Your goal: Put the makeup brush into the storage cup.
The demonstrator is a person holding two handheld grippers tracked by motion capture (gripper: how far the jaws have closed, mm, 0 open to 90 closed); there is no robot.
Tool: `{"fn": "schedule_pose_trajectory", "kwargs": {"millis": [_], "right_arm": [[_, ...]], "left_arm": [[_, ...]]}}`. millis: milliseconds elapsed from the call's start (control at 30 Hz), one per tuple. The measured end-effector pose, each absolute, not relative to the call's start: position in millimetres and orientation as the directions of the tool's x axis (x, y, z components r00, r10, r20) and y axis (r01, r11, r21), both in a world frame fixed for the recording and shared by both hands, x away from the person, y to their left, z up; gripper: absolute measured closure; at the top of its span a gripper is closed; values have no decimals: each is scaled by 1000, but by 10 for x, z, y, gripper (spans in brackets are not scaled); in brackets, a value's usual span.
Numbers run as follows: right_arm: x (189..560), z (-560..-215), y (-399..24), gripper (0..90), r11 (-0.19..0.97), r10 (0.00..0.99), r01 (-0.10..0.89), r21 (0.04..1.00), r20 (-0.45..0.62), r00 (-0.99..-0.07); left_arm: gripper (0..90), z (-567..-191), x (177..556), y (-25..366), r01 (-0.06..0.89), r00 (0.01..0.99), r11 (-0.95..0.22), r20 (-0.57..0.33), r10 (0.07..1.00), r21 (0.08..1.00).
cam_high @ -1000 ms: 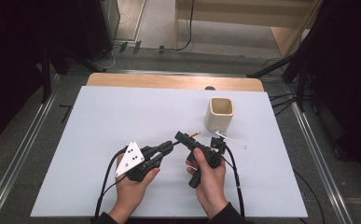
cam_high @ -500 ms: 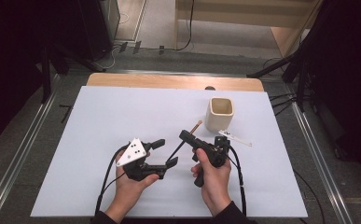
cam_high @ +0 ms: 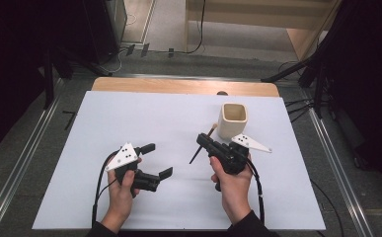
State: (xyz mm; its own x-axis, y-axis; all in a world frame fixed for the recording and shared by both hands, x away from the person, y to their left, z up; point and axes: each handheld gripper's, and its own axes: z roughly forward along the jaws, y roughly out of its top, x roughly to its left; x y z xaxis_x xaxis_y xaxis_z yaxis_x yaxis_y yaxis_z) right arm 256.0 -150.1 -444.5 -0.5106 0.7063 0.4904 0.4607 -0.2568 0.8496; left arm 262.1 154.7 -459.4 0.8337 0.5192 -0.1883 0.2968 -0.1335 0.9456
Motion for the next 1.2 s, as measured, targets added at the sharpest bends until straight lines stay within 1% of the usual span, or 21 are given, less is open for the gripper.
{"fn": "schedule_pose_trajectory", "kwargs": {"millis": [167, 300, 567, 800, 1200], "right_arm": [[2559, -4389, -1521, 842, -205, 731, 425, 882, 427, -533], [2568, -4355, -1558, 842, -184, 749, 405, 896, 395, -532], [2614, -4275, -1702, 842, -177, 775, 378, 909, 365, -516], [2657, -4174, -1829, 841, -149, 807, 350, 925, 319, -497], [2769, -3999, -1940, 841, -130, 828, 330, 935, 286, -483]], "left_arm": [[0, -4600, 2622, 1690, 298, 820, -124, -187, 540, 947], [0, -4603, 2619, 1776, 297, 814, -115, -188, 549, 948], [0, -4632, 2631, 1897, 308, 798, -95, -203, 567, 947], [0, -4663, 2594, 1993, 305, 796, -106, -192, 573, 946], [0, -4680, 2477, 2288, 303, 767, -78, -195, 611, 950]]}}
